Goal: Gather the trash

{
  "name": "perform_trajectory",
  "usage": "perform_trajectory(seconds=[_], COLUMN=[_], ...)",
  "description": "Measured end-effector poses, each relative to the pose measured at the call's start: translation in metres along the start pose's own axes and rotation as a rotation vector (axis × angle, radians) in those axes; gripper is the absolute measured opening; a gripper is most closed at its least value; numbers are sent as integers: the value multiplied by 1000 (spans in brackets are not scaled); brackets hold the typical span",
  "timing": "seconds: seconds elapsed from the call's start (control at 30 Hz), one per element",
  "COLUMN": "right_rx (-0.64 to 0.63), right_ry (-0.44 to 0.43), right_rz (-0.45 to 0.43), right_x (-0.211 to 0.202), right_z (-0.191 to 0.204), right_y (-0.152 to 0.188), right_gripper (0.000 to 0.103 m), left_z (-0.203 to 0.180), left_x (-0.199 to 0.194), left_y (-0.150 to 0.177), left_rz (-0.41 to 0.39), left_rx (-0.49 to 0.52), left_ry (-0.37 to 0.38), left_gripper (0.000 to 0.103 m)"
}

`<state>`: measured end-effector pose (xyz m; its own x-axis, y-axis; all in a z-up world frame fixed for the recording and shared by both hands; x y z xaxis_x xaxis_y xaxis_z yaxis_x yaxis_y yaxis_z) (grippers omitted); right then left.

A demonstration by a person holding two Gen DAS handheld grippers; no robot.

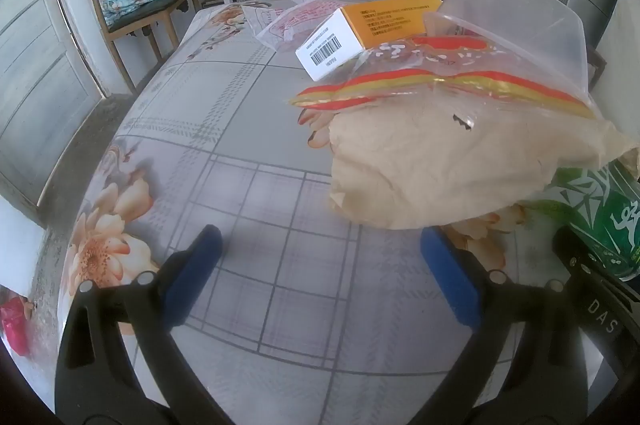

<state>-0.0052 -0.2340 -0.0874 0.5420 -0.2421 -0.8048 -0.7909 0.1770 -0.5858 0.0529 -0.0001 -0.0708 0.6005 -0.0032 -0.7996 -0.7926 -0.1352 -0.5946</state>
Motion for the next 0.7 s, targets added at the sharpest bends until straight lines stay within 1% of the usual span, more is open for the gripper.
perform_trajectory(seconds=[0.07,0.4,0.47,0.6,0.7], right_rx=[-1,-1,1,1,1], right_ry=[-2,-2,-3,-3,-3], right_rz=[29,25,17,17,17], right_x=[2,5,1,1,1], right_z=[0,2,0,0,0], right_y=[2,-4,1,1,1], right_gripper=[98,98,98,98,98], left_z=[0,-1,-4,-17,-25], left_x=[1,1,1,2,5], left_y=[2,1,2,4,7], left_rz=[22,17,19,24,23], left_rx=[3,7,24,72,78], left_ry=[-7,0,13,45,45], left_gripper=[96,96,96,96,96])
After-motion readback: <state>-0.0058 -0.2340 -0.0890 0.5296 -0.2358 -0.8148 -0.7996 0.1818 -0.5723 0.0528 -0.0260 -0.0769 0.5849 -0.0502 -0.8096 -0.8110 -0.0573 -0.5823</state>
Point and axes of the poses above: each gripper's, at about its wrist camera, not at the fingertips, and x roughly the way its jaws point, z to its left, y to its underside, the point moved 9 cm from there along x, roughly the way its jaws point, and after that the axes turned 9 degrees about -x, right-handed, at the moved point
